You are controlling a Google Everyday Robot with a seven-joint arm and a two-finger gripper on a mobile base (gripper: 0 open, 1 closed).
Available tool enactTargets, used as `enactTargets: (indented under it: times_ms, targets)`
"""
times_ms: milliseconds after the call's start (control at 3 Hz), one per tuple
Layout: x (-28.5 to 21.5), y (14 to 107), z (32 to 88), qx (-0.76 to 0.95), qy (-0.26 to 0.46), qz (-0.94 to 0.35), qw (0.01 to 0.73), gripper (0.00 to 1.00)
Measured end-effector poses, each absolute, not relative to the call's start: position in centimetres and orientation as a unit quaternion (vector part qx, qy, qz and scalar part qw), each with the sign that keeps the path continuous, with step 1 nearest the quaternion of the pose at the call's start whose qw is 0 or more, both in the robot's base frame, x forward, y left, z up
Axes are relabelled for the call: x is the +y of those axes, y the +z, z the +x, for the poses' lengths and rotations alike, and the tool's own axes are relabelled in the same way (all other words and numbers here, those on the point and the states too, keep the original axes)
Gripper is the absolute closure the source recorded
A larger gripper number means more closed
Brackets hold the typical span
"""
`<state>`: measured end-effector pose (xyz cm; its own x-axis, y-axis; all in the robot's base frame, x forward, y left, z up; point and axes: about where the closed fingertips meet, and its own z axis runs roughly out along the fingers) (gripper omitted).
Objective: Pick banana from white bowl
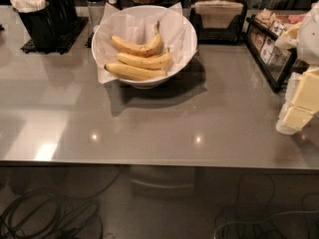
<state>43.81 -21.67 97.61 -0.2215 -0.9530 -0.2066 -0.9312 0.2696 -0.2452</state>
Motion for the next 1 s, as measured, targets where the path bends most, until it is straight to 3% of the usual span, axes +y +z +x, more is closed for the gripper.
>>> enactTargets:
  times_ms: [333, 1000]
  targets:
    - [-21.7, 97.6, 43.8, 0.781, -0.034, -0.603, 0.159, 0.0]
    - [-11.2, 100.1, 50.9, 0.708, 0.031, -0.668, 0.226, 0.0]
